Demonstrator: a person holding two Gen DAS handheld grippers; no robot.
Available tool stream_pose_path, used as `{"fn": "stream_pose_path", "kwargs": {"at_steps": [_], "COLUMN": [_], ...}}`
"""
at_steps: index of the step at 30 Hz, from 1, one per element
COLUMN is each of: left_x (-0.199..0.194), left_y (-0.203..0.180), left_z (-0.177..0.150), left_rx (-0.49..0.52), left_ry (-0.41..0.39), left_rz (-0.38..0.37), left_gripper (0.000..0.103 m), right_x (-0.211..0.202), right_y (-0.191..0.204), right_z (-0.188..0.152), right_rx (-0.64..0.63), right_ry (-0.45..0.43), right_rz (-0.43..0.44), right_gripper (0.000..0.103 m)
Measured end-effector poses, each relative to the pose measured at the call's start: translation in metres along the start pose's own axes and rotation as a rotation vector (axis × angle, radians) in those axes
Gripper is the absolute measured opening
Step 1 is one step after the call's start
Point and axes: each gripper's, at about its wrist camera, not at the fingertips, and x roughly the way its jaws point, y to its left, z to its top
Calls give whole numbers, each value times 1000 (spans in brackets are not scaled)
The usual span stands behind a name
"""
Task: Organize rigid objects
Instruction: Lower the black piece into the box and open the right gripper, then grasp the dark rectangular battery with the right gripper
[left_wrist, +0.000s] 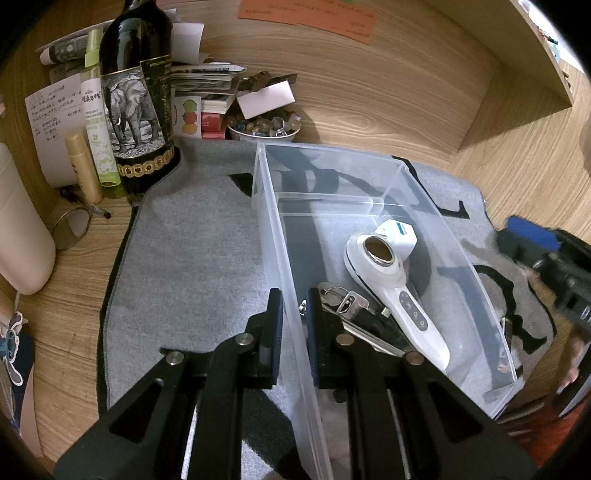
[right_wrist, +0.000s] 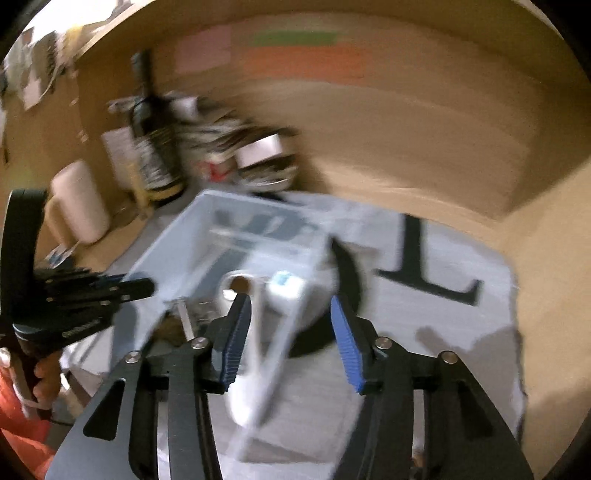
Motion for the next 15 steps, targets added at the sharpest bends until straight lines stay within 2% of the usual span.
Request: {"fn": "stream_pose_path", "kwargs": {"at_steps": [4,8,10,15], "left_x": [0,2,2,2], "left_y": [0,-2,-2,-2], "left_z": [0,2,2,2], "left_rx": [0,5,6,16], "left_ry": [0,0,0,-1], "left_rz": [0,-2,-3,-1], "left_gripper": [12,12,12,12], "right_x": [-21,-35,-35,-18], "right_y": [-30,-57,-68,-83], "right_z": [-8,-25,-39,-77], "right_rx": [72,158,203,299], "right_ry": [-20,-11,28,151], "right_rz": [-105,-193,-227,-224], "right_gripper": [45,54,54,54]}}
